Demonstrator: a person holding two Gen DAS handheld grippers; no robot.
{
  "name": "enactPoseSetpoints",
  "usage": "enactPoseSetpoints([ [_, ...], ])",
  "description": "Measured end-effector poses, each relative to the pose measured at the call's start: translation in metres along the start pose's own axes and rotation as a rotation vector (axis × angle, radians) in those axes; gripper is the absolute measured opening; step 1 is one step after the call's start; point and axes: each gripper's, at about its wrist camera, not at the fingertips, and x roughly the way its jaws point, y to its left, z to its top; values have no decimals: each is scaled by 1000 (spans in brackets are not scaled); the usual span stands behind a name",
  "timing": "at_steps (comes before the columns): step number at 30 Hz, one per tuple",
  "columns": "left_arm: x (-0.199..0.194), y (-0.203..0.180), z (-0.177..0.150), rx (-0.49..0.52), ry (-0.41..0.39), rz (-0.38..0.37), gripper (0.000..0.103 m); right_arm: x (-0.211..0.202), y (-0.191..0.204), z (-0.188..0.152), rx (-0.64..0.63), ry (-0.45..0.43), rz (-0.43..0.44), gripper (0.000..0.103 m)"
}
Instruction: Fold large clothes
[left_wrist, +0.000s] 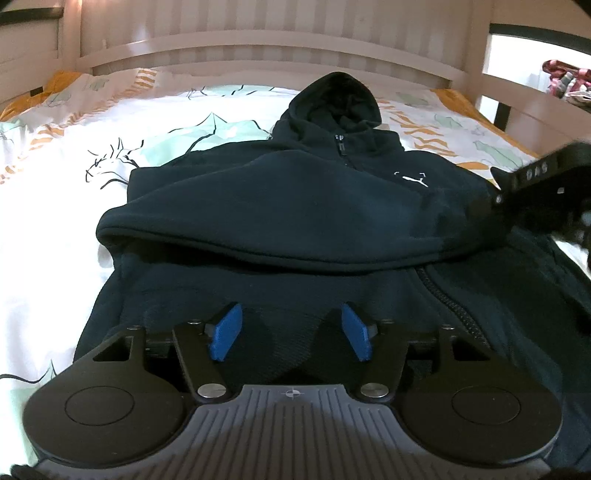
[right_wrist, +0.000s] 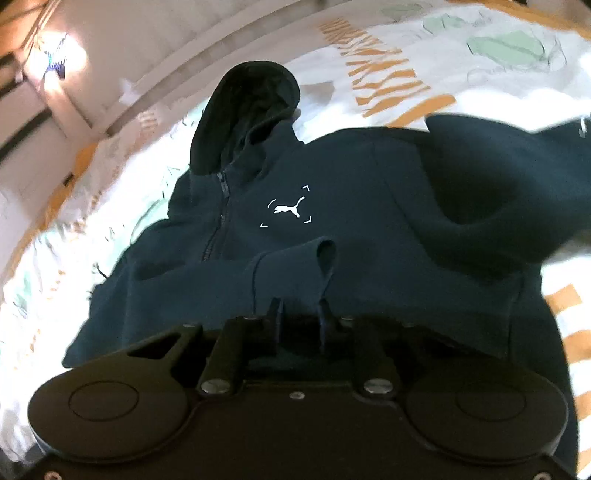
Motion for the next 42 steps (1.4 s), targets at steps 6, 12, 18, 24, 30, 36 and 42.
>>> enactPoseSetpoints([
  [6, -1, 1, -1, -5, -4, -6, 60, -48, 29, 22, -193, -210, 37, 17],
  [12, -5, 3, 1, -15, -3, -12, 59, -20, 5, 21, -193, -104, -76, 25],
  [18, -25, 7, 15, -18, -96, 17, 60, 4, -22, -12, -148, -91, -137, 35],
  [24, -11, 33, 38, -98, -128, 144, 60, 0, -22, -27, -178, -157, -145, 37],
  [30, 24, 70, 31, -218, -10, 253, 66, 1, -22, -27, -182, -171, -142, 38],
  [36, 30, 78, 22, -277, -4, 227, 71, 1, -28, -27, -150, -176, -115, 39],
  [42, 40, 70, 22, -226, 1, 278, 79, 2, -30, -28, -143, -184, -97, 44],
])
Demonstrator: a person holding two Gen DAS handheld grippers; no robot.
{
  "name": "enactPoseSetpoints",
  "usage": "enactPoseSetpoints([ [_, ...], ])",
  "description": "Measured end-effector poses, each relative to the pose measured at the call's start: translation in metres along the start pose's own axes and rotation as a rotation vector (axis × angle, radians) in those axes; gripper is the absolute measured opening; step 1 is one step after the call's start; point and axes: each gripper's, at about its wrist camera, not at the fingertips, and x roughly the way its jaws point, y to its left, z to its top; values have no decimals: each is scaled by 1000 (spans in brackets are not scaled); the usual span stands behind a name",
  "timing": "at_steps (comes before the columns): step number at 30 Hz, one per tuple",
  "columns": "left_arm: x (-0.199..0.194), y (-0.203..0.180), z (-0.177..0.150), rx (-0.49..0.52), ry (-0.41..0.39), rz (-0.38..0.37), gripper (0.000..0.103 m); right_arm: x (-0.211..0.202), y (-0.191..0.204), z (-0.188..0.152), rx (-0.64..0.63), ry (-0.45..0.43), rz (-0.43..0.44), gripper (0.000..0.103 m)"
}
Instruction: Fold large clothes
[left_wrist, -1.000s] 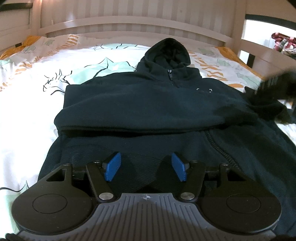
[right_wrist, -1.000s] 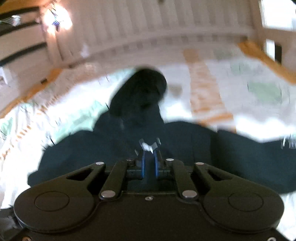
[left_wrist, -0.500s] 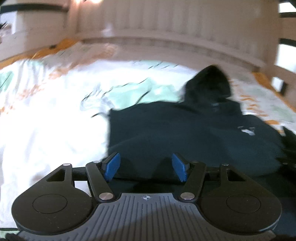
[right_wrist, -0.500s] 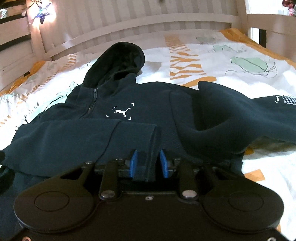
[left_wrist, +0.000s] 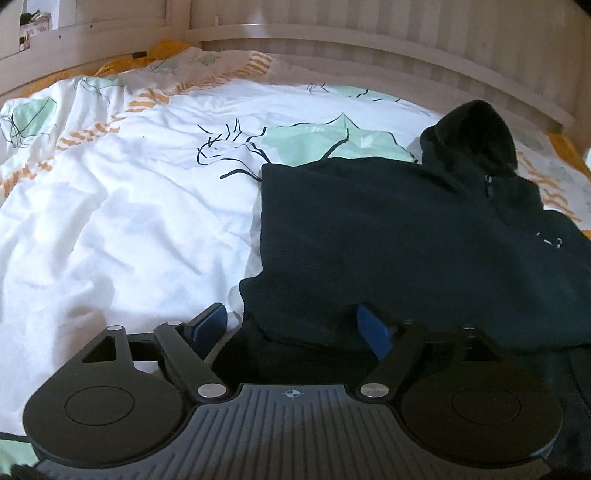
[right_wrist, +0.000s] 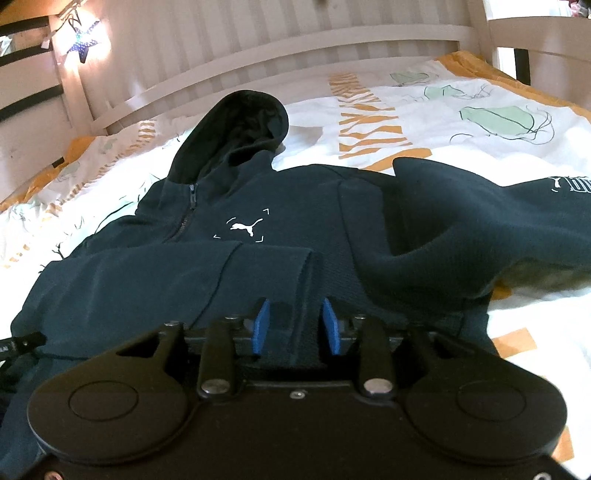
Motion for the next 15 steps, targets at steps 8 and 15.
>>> enactPoseSetpoints([
  [8, 1, -1, 0, 7, -2, 19, 83, -6, -6, 7, 22, 39, 142, 82],
  [15, 2, -2, 0, 14, -3, 32, 85, -62, -36, 12, 77, 34, 109, 92],
])
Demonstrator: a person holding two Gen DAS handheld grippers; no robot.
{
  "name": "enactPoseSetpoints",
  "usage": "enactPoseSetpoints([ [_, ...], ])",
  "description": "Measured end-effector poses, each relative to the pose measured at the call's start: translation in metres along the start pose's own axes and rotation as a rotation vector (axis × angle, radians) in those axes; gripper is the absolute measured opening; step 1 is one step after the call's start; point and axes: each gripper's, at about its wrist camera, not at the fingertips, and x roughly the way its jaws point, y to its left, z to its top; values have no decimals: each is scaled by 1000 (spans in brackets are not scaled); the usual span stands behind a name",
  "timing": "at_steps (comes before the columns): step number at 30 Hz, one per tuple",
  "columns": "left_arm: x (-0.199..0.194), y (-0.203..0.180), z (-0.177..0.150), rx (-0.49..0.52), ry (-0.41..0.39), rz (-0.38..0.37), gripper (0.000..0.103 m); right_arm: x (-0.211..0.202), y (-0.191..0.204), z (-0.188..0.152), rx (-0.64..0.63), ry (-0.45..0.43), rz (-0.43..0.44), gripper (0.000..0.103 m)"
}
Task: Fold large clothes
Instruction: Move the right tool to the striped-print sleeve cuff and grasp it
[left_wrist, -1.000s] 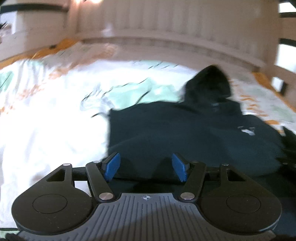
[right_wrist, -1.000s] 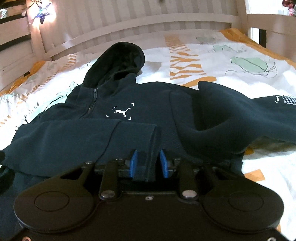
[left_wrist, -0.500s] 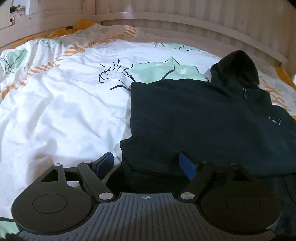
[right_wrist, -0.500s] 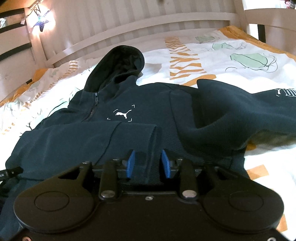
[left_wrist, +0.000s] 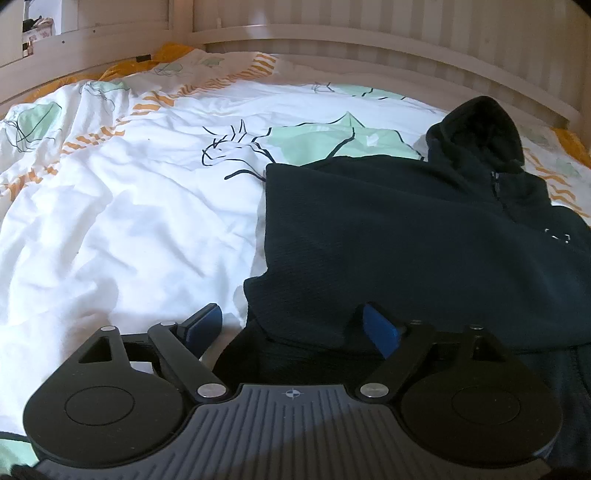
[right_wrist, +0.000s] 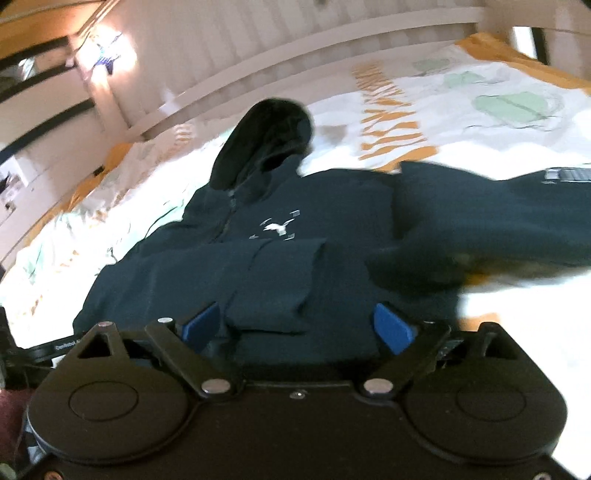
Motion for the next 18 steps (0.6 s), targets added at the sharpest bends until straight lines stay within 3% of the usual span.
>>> enactPoseSetpoints([
  [6, 0, -3, 0, 12, -1, 21, 88, -32, -47, 45, 175, -16, -172, 97],
  [10, 0, -5, 0, 18, -2, 31, 88, -37, -82, 80, 223, -4, -348, 97],
  [12, -1, -5, 0, 18, -3, 32, 88, -40, -98, 93, 238, -18, -484, 97],
  [15, -1, -3, 1, 7, 0, 24, 88, -43, -120, 99, 226, -47, -662, 97],
  [18, -1, -1, 2, -3, 5, 13, 89, -42, -143, 89, 230, -83, -713, 97],
])
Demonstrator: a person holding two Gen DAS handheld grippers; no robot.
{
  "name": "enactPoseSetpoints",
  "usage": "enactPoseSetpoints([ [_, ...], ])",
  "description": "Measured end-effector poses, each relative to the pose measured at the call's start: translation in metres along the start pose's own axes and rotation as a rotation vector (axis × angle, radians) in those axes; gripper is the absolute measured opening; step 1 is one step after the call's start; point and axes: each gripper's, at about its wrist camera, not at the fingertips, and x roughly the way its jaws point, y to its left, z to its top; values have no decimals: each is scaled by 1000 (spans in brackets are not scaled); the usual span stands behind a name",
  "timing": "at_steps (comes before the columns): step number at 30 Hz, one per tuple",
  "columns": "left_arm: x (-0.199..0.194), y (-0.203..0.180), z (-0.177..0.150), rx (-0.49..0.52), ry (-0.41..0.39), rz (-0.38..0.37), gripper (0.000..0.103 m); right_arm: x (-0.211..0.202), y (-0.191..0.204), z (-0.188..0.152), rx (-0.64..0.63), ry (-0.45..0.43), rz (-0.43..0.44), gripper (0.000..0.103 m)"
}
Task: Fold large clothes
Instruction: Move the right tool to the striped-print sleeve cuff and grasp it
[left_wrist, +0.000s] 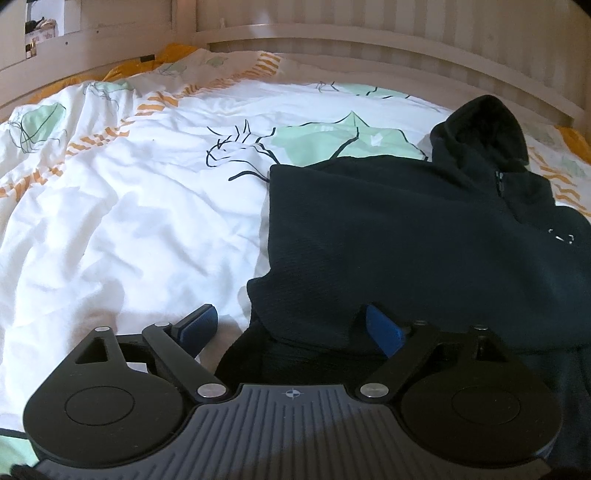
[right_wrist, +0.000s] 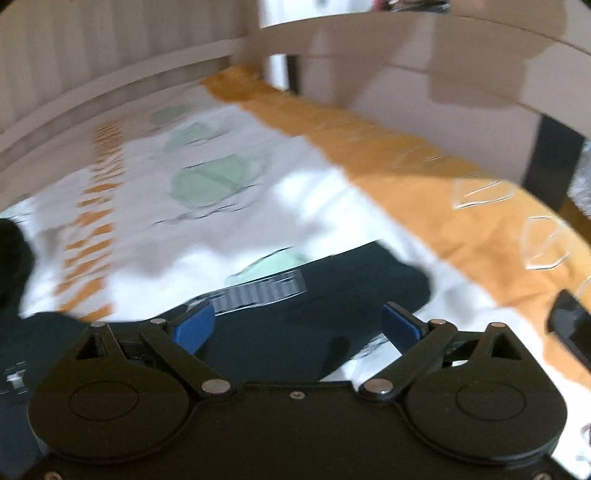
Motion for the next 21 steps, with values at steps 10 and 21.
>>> enactPoseSetpoints([
  [10, -10, 0, 6, -6, 2, 12, 89, 6, -23, 18, 145, -85, 114, 97],
  [21, -85, -101, 51, 150, -212, -145, 89, 1, -47, 22, 206, -139, 154, 102],
])
